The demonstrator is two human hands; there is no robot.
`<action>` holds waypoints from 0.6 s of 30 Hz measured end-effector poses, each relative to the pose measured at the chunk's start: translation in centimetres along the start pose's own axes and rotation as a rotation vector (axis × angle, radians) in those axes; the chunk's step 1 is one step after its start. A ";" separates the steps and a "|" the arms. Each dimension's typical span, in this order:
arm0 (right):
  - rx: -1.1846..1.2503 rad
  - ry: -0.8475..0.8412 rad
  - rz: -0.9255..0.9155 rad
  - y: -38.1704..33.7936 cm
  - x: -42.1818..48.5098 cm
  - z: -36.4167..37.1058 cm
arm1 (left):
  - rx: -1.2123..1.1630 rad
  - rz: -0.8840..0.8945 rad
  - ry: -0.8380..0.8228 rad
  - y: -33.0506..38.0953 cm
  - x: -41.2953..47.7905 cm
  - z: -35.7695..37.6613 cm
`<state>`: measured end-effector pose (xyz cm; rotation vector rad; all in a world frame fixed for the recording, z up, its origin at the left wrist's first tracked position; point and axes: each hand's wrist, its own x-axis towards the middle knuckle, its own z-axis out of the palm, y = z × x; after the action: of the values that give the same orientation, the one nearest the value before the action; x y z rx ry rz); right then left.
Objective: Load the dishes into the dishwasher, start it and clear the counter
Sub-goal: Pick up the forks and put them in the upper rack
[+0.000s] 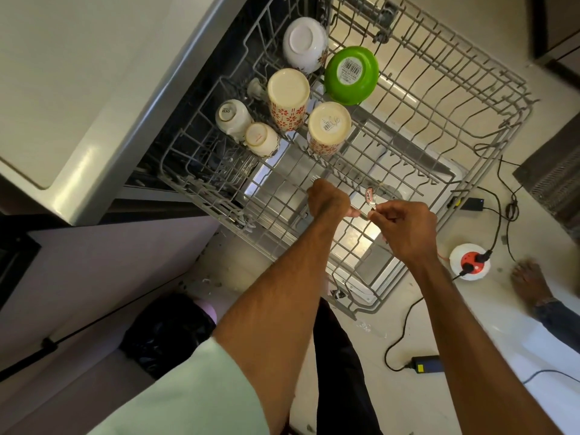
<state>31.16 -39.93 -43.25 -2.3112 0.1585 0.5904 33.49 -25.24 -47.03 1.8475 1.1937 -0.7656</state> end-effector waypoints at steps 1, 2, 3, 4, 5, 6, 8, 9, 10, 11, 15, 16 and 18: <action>-0.017 0.003 -0.009 0.2 0.1 0.0 | -0.026 0.020 0.007 -0.4 0.2 0.0; -0.053 0.004 -0.022 0.3 0.3 0.0 | -0.039 0.041 0.019 -1.1 0.4 -0.2; -0.103 -0.001 -0.040 0.5 0.4 0.1 | -0.051 0.067 0.025 -1.8 0.2 -0.7; -0.166 -0.018 -0.059 0.5 0.6 0.4 | -0.074 0.097 0.025 -2.5 -0.3 -1.4; -0.228 -0.046 -0.082 0.5 0.9 0.7 | -0.105 0.137 0.022 -3.1 -1.1 -2.2; -0.290 -0.078 -0.101 0.3 1.2 1.2 | -0.132 0.170 0.023 -3.7 -1.8 -3.0; -0.410 -0.123 -0.151 -0.3 1.9 2.1 | -0.176 0.209 0.055 -4.7 -2.7 -4.1; -0.463 -0.131 -0.184 -0.6 2.4 2.6 | -0.192 0.214 0.060 -5.1 -3.1 -4.5; -0.513 -0.129 -0.210 -1.1 2.8 3.1 | -0.209 0.216 0.061 -5.4 -3.4 -4.8; -0.562 -0.120 -0.235 -1.4 3.3 3.7 | -0.222 0.218 0.056 -5.7 -3.6 -5.0; -0.706 -0.071 -0.259 -3.0 4.4 5.4 | -0.235 0.198 0.025 -6.7 -3.9 -5.4; -0.741 -0.071 -0.260 -3.4 4.4 5.7 | -0.244 0.192 0.020 -6.9 -3.9 -5.4; -0.830 -0.084 -0.267 -4.0 4.3 6.0 | -0.258 0.179 0.011 -7.2 -3.9 -5.5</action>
<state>33.89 -32.67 -46.46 -3.0119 -0.5256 0.6954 25.74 -20.45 -43.20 1.7169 1.0630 -0.4782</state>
